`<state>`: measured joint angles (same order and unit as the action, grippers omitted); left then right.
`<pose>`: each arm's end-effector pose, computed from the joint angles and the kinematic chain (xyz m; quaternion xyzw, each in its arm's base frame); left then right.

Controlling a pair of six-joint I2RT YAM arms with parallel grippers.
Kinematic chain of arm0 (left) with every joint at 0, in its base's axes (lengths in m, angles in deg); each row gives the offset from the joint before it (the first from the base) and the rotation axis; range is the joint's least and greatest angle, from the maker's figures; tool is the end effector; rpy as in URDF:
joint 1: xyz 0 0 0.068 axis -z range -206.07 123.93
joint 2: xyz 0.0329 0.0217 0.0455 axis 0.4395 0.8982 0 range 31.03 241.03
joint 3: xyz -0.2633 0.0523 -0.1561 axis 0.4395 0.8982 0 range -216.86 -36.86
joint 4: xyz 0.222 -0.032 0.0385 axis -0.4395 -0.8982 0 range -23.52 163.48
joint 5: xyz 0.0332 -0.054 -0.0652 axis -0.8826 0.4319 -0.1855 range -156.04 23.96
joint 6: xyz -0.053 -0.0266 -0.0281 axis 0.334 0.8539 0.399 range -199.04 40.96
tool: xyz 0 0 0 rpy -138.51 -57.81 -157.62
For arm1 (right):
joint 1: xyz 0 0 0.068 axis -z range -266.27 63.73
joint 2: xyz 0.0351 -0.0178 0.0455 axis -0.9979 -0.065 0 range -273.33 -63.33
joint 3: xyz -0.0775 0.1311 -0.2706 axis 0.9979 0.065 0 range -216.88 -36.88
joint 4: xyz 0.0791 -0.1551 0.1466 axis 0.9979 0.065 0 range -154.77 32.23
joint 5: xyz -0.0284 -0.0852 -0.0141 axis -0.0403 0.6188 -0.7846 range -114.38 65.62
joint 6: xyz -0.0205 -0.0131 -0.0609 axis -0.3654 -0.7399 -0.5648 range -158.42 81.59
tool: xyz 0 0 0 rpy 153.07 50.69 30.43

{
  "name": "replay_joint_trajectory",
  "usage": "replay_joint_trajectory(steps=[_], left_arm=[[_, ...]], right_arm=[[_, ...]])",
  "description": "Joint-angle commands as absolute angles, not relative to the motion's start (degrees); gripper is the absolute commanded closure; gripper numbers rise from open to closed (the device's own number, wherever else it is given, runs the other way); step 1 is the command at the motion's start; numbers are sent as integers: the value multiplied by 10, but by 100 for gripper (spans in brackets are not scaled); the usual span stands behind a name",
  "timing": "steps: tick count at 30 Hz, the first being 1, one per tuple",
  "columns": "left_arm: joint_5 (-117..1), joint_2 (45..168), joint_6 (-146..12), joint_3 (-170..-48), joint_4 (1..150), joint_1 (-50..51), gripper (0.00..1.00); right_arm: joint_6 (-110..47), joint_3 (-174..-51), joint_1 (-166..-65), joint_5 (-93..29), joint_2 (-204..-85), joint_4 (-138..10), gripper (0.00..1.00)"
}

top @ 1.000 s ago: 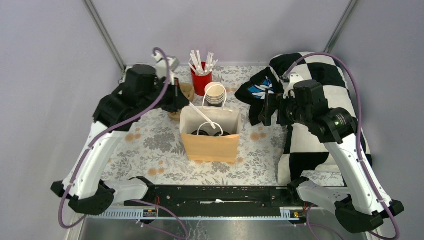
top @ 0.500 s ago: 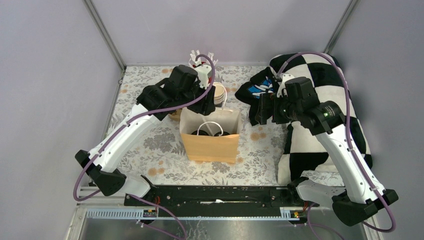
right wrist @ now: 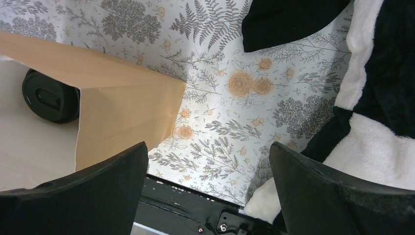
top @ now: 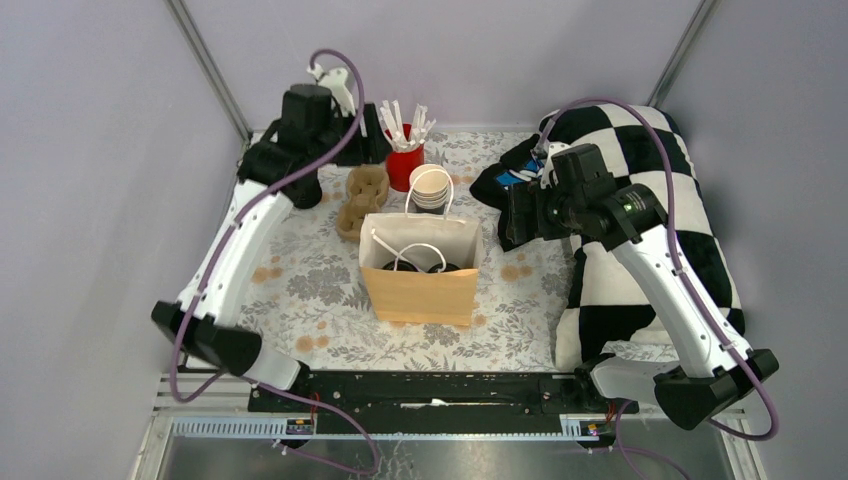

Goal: Pack the takeout coffee

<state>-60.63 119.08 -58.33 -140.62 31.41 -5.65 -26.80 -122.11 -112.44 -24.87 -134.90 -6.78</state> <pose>0.2856 -0.1114 0.4747 0.0228 0.8488 -0.2226 0.4790 0.1815 0.0897 0.4206 -0.1184 0.9140 0.1294 0.3659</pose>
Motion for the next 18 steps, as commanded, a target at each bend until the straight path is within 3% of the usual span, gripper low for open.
replay_joint_trajectory(steps=[1,6,9,18], left_arm=[[-610,1335,-577,-1511,395,-83,38],[-609,1453,-593,-1605,409,-97,52],[-616,1489,-594,-1615,428,-99,45],[-605,1523,-526,-1586,515,-146,55]], right_arm=[[-280,-1258,-1122,-222,-1372,-79,0],[-290,-1259,-1122,-187,-1393,-80,0],[-303,-1261,-1122,-171,-1403,-78,0],[-349,-1305,-1113,-153,-1451,-75,0]])
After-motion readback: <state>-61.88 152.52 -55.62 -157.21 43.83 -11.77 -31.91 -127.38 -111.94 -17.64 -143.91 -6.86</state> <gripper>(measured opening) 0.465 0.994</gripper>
